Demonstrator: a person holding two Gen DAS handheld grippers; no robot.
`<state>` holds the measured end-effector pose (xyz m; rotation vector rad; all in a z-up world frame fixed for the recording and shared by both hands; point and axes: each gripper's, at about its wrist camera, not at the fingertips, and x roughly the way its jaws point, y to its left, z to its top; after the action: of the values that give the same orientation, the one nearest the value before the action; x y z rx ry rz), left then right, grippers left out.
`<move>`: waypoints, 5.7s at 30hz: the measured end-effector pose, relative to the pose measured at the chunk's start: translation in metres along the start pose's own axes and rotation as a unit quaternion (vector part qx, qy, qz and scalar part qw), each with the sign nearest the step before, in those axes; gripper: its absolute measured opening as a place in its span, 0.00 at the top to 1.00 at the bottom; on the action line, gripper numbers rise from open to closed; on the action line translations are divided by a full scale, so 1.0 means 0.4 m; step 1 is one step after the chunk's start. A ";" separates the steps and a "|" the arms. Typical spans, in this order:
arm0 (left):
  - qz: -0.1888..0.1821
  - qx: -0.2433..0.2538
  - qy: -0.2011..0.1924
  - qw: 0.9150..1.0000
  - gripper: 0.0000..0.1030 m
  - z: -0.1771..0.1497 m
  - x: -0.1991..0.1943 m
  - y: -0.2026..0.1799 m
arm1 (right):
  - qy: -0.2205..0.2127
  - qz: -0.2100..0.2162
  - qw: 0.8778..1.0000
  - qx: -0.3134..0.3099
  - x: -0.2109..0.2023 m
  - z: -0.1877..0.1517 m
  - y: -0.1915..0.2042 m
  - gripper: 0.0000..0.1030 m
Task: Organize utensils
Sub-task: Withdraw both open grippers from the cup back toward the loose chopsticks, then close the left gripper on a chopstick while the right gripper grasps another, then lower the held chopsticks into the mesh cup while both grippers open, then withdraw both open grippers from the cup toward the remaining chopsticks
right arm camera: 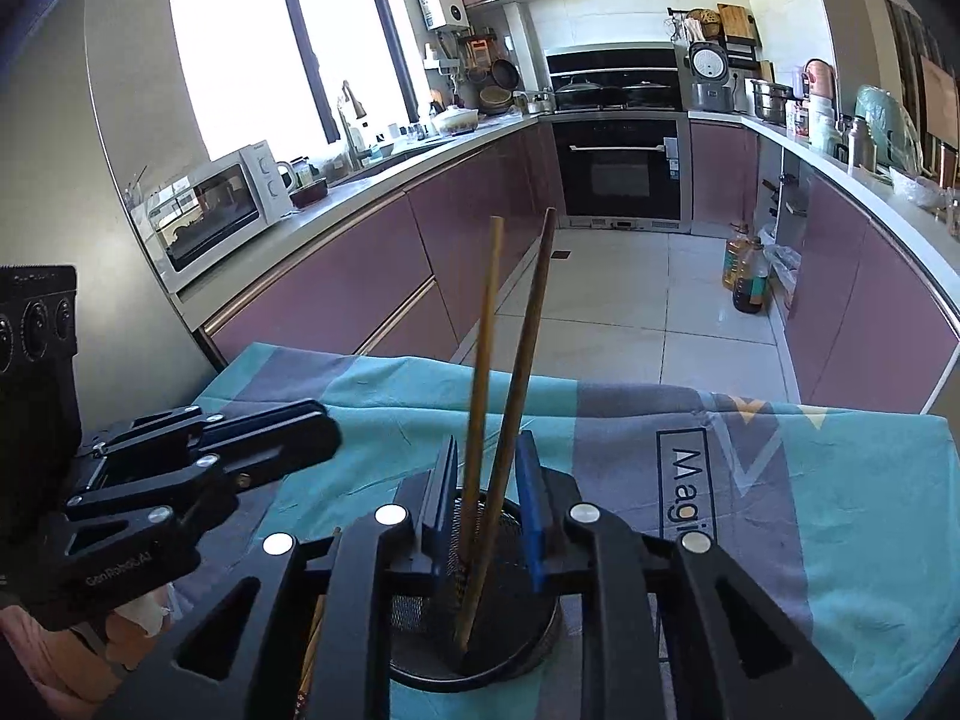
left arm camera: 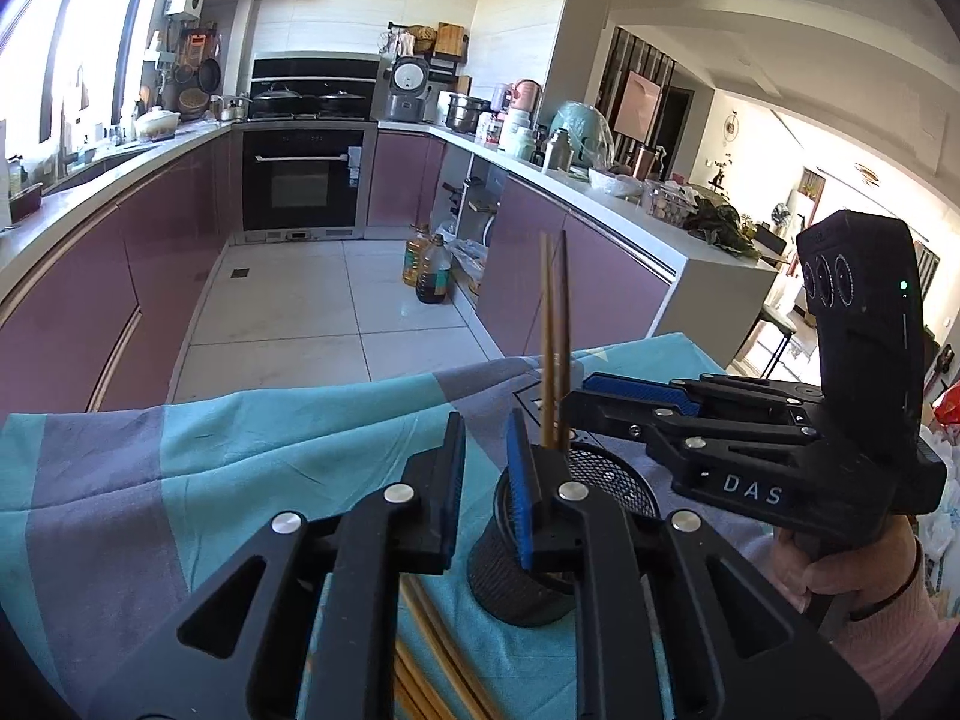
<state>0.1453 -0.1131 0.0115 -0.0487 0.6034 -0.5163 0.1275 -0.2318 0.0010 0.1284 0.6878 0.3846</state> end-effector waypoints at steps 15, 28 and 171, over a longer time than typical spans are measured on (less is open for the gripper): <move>0.066 0.011 0.072 0.995 0.62 -0.256 -0.153 0.193 | 0.003 0.084 0.993 -0.077 -0.092 -0.154 0.152 0.60; 0.076 -0.003 0.156 0.985 0.62 -0.444 -0.092 0.184 | 0.126 0.056 0.990 -0.025 0.106 -0.301 0.149 0.65; -0.008 0.000 0.023 1.000 0.73 -0.068 -0.074 0.082 | -0.038 0.008 0.999 0.015 -0.074 -0.086 0.009 0.77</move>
<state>0.1244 -0.0676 -0.0016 -0.0409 0.6484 -0.5351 0.0836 -0.2401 -0.0069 0.1762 0.6184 0.3835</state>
